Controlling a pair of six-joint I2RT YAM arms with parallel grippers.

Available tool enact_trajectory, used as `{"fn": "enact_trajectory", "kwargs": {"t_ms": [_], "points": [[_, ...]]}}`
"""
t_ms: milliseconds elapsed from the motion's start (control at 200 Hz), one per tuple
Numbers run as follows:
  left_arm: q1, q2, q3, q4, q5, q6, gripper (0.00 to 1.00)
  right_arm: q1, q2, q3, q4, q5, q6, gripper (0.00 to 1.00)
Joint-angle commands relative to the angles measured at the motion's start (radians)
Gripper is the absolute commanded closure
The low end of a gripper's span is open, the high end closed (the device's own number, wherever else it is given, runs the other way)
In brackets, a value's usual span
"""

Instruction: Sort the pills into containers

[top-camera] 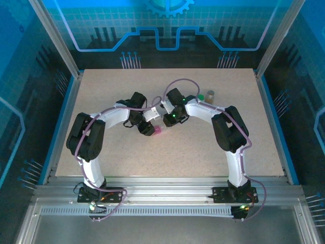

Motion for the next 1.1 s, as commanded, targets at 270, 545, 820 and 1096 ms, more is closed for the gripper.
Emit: {"fn": "enact_trajectory", "kwargs": {"t_ms": [270, 545, 820, 1096], "points": [[0.018, -0.053, -0.022, 0.158, -0.155, -0.041, 0.46, 0.000, 0.116, -0.061, -0.141, 0.163, -0.032, 0.76], [0.015, -0.057, -0.089, 0.277, -0.295, -0.014, 0.44, -0.008, 0.120, -0.056, -0.133, 0.143, -0.005, 0.74], [0.004, -0.277, -0.152, 0.471, -0.260, -0.135, 0.42, -0.045, 0.050, -0.124, -0.038, 0.082, 0.092, 0.74], [-0.039, -0.712, -0.389, 0.773, -0.380, -0.489, 0.27, -0.116, -0.060, -0.234, 0.128, 0.024, 0.241, 0.74]]}}
